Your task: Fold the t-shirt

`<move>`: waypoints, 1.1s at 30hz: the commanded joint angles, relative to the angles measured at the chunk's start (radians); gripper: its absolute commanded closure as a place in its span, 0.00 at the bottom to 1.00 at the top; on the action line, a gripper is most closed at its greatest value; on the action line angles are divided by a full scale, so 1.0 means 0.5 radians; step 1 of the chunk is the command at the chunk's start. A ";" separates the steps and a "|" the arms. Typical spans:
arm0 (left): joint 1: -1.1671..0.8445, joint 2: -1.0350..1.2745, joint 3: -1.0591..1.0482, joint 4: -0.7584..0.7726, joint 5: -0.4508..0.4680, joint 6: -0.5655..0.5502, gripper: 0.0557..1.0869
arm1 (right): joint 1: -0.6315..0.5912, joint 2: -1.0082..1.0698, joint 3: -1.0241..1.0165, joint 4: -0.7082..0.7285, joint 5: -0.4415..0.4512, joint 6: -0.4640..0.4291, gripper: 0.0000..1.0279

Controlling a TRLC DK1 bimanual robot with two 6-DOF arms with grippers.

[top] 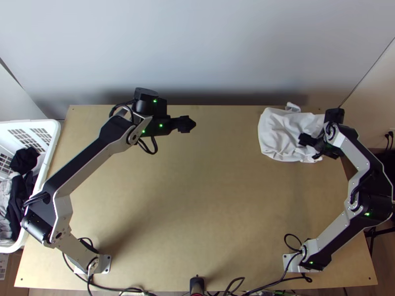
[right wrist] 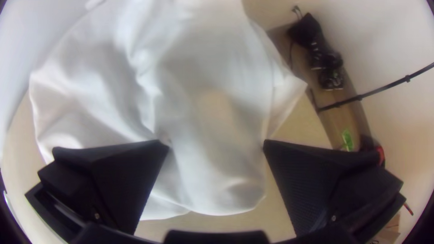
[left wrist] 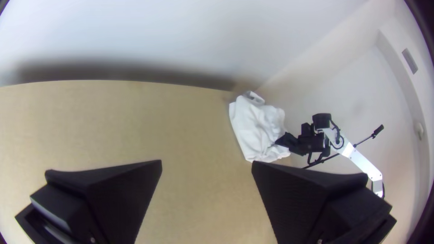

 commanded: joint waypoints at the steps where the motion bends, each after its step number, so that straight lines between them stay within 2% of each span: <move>1: 0.027 0.000 -0.003 0.003 0.000 -0.010 0.06 | -0.055 0.011 -0.037 -0.069 0.256 0.001 0.05; 9: 0.027 0.009 -0.006 0.003 0.000 -0.016 0.06 | 0.062 -0.302 0.003 -0.121 0.262 0.013 0.05; 17: 0.033 0.025 -0.034 0.019 -0.009 0.009 0.06 | 0.203 -0.397 0.285 -0.149 0.146 0.053 0.05; 21: 0.073 -0.043 -0.254 0.135 -0.190 0.128 0.06 | 0.353 -0.520 0.226 -0.136 0.054 0.059 0.05; 23: 0.098 -0.165 -0.451 0.313 -0.313 0.187 0.06 | 0.470 -0.676 0.125 -0.051 0.054 0.044 0.05; 26: 0.156 -0.445 -0.767 0.611 -0.398 0.230 0.06 | 0.642 -0.974 -0.139 0.250 0.054 -0.070 0.05; 29: 0.285 -0.715 -1.006 0.807 -0.444 0.233 0.06 | 0.770 -1.278 -0.409 0.569 0.054 -0.119 0.05; 33: 0.524 -1.104 -1.371 0.985 -0.444 0.297 0.06 | 0.887 -1.686 -0.801 0.965 0.041 -0.278 0.05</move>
